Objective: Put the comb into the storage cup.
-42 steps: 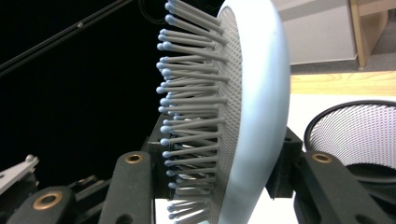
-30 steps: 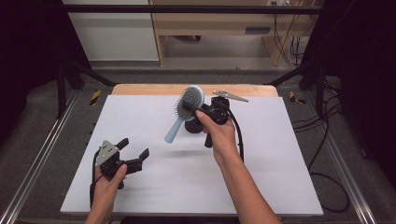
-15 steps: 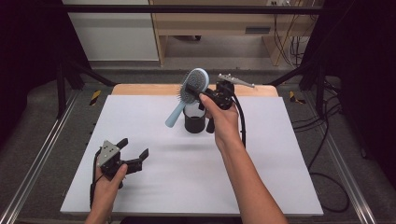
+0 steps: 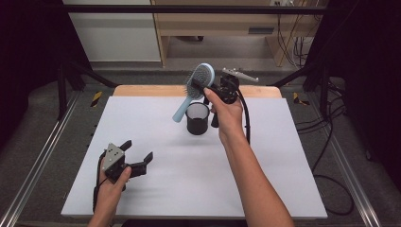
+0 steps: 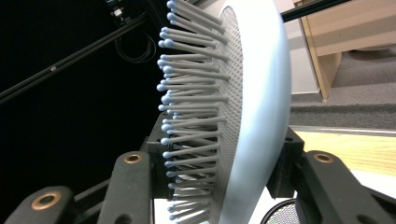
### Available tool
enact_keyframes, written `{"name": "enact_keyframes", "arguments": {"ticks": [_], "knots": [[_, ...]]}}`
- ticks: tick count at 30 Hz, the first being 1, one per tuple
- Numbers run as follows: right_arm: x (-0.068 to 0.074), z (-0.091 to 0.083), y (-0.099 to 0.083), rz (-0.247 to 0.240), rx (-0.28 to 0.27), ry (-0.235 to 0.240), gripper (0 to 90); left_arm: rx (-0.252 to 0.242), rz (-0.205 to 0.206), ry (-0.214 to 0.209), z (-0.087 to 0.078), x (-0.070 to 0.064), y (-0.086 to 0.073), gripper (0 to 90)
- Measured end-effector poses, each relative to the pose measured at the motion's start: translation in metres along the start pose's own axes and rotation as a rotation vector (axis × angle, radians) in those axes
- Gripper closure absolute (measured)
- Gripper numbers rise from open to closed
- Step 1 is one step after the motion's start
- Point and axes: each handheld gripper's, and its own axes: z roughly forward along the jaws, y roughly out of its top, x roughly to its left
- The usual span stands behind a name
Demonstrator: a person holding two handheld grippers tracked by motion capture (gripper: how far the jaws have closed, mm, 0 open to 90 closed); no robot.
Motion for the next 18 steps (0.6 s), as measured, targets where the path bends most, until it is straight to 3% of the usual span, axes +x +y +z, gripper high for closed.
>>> {"name": "enact_keyframes", "arguments": {"ticks": [10,18], "knots": [[-0.01,-0.005,0.006,0.034,-0.038,-0.036,54.0,-0.004,0.002,-0.005,0.001,-0.001,0.0,5.5],[-0.015,-0.007,0.012,0.023,-0.043,-0.05,53.9,0.0,0.008,-0.005,0.001,-0.001,-0.001,5.5]]}}
